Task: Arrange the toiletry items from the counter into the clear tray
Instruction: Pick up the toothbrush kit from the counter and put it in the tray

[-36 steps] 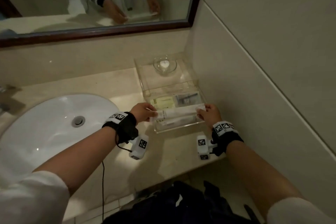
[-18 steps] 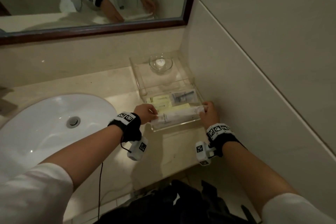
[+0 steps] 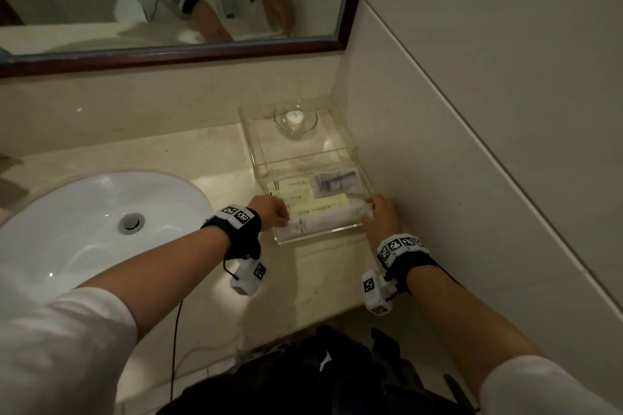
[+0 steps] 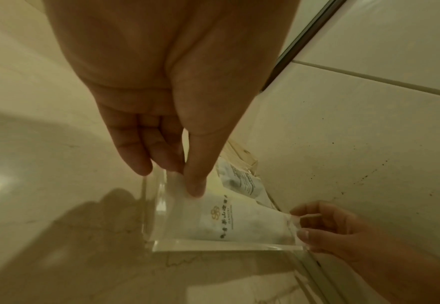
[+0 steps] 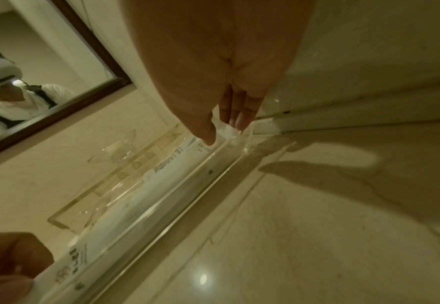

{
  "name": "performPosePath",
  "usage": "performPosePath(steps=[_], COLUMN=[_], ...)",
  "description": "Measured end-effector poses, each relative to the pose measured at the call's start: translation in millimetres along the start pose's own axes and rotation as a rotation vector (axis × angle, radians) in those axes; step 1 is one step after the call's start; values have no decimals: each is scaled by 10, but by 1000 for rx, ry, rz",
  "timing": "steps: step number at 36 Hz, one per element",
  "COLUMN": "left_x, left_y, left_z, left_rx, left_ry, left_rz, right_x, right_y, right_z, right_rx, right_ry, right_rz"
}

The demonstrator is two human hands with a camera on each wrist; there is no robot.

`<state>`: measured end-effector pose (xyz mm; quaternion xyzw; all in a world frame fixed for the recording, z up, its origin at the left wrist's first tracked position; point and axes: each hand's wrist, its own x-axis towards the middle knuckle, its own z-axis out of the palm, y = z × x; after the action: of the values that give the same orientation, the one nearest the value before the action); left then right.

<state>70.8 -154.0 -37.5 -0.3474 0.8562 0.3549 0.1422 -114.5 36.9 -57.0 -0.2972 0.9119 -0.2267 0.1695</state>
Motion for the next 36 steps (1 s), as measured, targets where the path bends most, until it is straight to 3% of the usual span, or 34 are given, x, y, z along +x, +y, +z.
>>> performPosePath(steps=[6,12,16,24,36], left_x=[4,-41,-77,-74,-68], left_y=[21,82,126,100,140], left_z=[24,40,53,65,74], left_rx=[59,111,197,282,537], left_ry=[15,65,-3,-89,-88], left_rz=[36,201,302,333,345], right_x=[2,16,16,-10,79], right_y=[-38,-71,-33,5,-40], right_z=[77,83,92,88,89], right_rx=[-192,-238,-255,-268,-305], right_ry=[67,-23,-114,-125,-174], right_rz=[-104,-335,-321,-266,-157])
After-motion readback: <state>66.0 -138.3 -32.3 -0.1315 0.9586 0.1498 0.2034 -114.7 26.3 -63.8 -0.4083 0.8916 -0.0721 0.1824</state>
